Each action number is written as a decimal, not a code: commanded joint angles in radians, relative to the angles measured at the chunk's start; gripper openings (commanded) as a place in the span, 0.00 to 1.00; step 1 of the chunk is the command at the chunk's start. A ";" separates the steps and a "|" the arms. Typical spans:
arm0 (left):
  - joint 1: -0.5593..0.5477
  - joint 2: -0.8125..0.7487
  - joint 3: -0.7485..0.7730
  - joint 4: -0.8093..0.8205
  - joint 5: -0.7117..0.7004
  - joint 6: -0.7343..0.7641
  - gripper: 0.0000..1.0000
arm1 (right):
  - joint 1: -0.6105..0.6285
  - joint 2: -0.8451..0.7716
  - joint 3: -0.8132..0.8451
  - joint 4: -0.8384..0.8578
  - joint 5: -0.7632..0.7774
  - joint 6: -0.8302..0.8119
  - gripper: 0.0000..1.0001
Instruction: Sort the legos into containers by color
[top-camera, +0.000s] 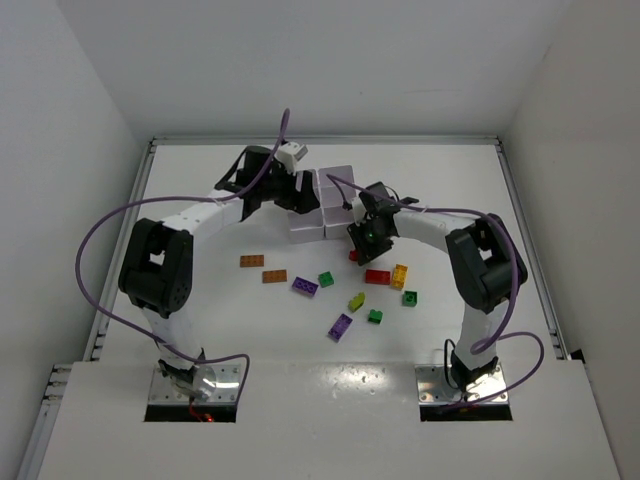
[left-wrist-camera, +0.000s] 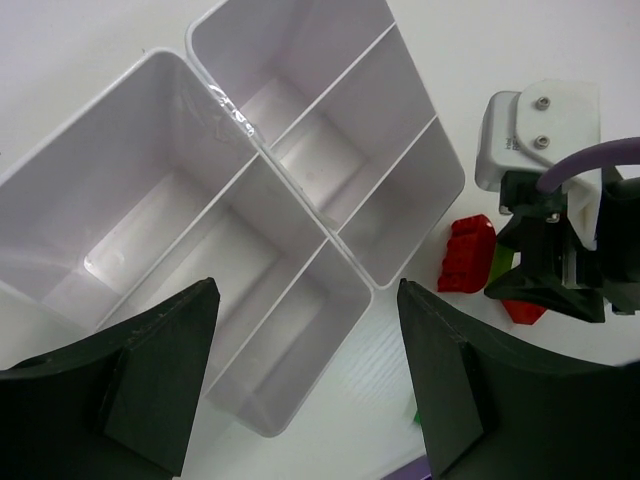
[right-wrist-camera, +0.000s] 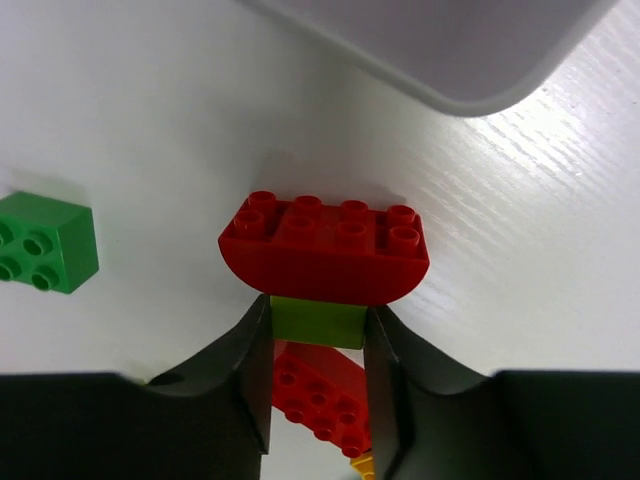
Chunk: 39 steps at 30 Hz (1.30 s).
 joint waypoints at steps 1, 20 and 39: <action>0.018 -0.042 -0.015 0.034 0.008 0.005 0.78 | 0.007 0.020 0.010 0.046 0.055 0.019 0.24; -0.043 -0.276 -0.305 0.240 0.499 -0.096 0.78 | -0.037 -0.635 -0.382 0.454 -0.446 -0.027 0.00; -0.117 -0.096 -0.015 -0.203 0.568 -0.059 0.95 | 0.128 -0.743 -0.433 0.543 -0.040 -0.428 0.00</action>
